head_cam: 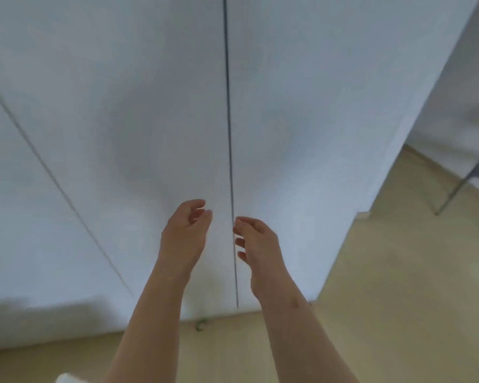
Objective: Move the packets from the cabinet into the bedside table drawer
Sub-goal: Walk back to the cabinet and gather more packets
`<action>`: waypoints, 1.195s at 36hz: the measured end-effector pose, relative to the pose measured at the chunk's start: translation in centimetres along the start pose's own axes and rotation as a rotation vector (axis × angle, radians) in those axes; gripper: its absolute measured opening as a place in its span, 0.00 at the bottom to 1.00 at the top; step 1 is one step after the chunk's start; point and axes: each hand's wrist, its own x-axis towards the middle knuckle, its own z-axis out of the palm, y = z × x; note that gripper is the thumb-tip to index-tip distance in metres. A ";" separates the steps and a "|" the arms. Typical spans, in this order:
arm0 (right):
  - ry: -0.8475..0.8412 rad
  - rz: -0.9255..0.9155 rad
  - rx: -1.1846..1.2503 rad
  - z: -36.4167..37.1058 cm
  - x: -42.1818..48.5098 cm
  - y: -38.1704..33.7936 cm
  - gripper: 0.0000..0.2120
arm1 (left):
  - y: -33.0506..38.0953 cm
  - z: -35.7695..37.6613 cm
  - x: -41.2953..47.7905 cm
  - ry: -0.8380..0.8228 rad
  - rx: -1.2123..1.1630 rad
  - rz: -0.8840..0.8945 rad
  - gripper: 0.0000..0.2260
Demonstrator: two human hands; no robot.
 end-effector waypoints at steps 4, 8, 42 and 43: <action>0.200 -0.045 0.043 -13.3 -0.8 -2.4 0.05 | 4.1 12.5 -2.8 -0.185 -0.052 0.061 0.11; 0.434 -0.117 0.081 -25.3 -2.4 -4.3 0.05 | 7.5 24.2 -6.6 -0.396 -0.114 0.094 0.08; 1.601 -0.197 0.570 -94.1 -8.9 -10.8 0.05 | 28.3 96.4 -34.4 -1.623 0.027 0.369 0.06; 1.620 -0.200 0.582 -96.0 -9.8 -10.6 0.05 | 28.6 98.1 -36.0 -1.647 0.032 0.382 0.05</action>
